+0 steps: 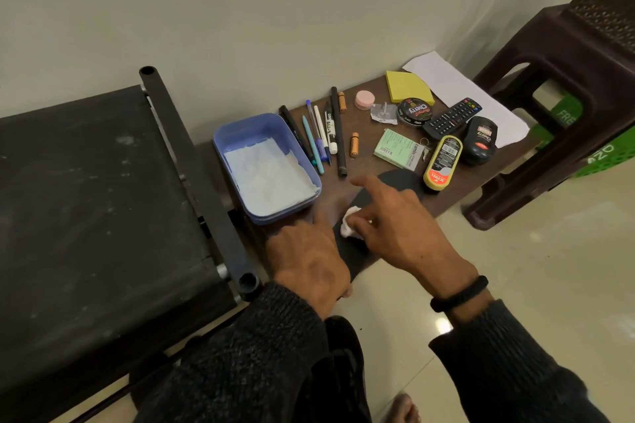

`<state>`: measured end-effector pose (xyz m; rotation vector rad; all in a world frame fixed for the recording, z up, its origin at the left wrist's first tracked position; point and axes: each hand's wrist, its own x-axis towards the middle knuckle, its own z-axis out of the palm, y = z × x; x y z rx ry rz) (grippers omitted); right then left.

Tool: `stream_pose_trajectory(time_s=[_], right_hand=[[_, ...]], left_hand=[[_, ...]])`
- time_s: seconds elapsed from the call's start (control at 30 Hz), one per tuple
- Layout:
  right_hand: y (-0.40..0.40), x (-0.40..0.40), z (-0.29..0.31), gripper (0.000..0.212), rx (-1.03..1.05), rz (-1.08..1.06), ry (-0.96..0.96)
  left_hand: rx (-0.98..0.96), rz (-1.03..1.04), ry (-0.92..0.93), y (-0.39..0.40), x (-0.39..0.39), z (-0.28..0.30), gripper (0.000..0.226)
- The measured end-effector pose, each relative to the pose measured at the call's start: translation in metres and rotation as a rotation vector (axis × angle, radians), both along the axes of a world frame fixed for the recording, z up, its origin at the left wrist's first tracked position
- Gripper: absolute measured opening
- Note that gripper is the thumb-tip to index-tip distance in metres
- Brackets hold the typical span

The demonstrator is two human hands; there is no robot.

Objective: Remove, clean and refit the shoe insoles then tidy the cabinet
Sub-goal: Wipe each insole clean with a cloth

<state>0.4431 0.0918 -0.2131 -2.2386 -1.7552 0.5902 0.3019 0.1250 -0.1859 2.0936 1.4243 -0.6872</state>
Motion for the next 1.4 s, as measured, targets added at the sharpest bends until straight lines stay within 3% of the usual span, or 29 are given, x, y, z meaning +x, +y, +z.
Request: stream_pose_trajectory(time_s=[0.07, 0.2, 0.27, 0.33, 0.5, 0.63, 0.9, 1.17, 1.3, 1.4], right_hand=[[-0.006, -0.002, -0.002, 0.062, 0.030, 0.008, 0.017], [-0.003, 0.008, -0.004, 0.065, 0.177, -0.119, 0.066], [0.000, 0.012, -0.006, 0.069, 0.189, -0.170, 0.040], [0.001, 0.007, -0.010, 0.060, 0.144, -0.165, 0.010], [-0.001, -0.013, -0.014, 0.045, 0.119, -0.056, 0.027], [0.000, -0.023, -0.011, 0.025, 0.064, 0.147, 0.066], [0.001, 0.000, 0.013, 0.027, -0.195, 0.251, -0.047], [-0.004, 0.047, 0.002, 0.028, -0.187, -0.053, -0.044], [-0.004, 0.065, -0.023, 0.026, 0.101, -0.324, -0.145], [0.002, 0.065, -0.032, 0.028, 0.190, -0.377, -0.287]], left_hand=[[-0.008, 0.018, 0.027, -0.002, -0.003, 0.001, 0.112], [0.065, -0.023, 0.019, -0.008, -0.006, 0.001, 0.098], [0.086, -0.044, 0.027, -0.009, -0.005, 0.001, 0.096], [0.089, -0.050, 0.035, -0.009, -0.004, 0.001, 0.095], [0.093, -0.044, 0.017, -0.008, -0.003, -0.001, 0.090], [0.100, -0.030, -0.017, -0.007, -0.005, -0.003, 0.092], [0.072, -0.039, 0.007, -0.008, -0.004, -0.003, 0.088], [0.007, -0.056, 0.025, -0.006, 0.001, -0.007, 0.103], [-0.003, -0.049, 0.023, -0.006, 0.003, -0.008, 0.102], [0.011, -0.056, 0.017, -0.007, 0.002, -0.010, 0.100]])
